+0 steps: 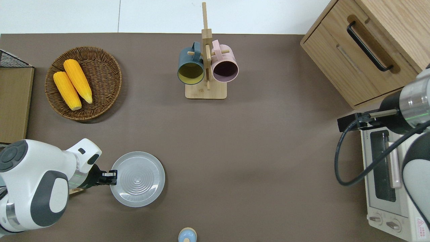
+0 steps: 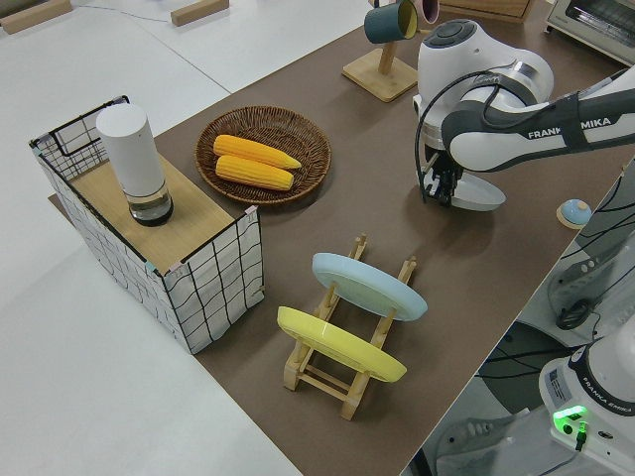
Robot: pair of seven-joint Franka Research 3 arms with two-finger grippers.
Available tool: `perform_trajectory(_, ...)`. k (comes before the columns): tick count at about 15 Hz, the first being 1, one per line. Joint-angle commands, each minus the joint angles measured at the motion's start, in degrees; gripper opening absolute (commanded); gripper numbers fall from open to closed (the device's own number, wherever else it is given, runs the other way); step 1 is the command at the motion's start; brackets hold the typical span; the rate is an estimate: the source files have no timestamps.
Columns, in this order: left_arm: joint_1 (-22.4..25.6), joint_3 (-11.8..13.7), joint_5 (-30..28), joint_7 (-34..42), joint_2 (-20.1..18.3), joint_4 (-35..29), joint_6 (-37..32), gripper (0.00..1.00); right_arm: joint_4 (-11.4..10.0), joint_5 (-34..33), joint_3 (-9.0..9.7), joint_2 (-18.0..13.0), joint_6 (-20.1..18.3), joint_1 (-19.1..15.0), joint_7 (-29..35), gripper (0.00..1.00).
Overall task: Pick gray plate from low plate rack and place it on table with left arm
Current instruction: 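Lower the gray plate flat onto the table with the left gripper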
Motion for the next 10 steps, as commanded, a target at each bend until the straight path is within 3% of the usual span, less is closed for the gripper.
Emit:
perform_trajectory(1, -0.14, -0.29, -0.06, 0.24, -1.48, -1.92, 1.65, 0.57, 0.51, -0.09, 0.98, -0.15, -0.73, -1.06, 0.70, 0.983)
perform_trajectory(5, 0.03, -0.29, 0.12, 0.33, -1.75, -1.22, 1.57, 0.71, 0.51, -0.09, 0.98, -0.07, -0.81, -1.06, 0.70, 0.983)
perform_trajectory(6, 0.04, -0.29, 0.99, 0.33, -1.84, -0.70, 1.48, 0.80, 0.51, -0.09, 0.98, -0.15, -0.81, -1.06, 0.70, 0.983)
perform_trajectory(7, 0.04, -0.29, 2.22, 0.24, -1.92, 0.00, 1.39, 0.96, 0.51, -0.09, 0.98, -0.15, -0.81, -1.06, 0.70, 0.983)
perform_trajectory(10, -0.14, -0.29, 6.70, -3.18, -1.93, 4.65, -0.45, 0.99, 0.51, -0.09, 0.98, -0.15, -0.81, -1.06, 0.70, 0.983)
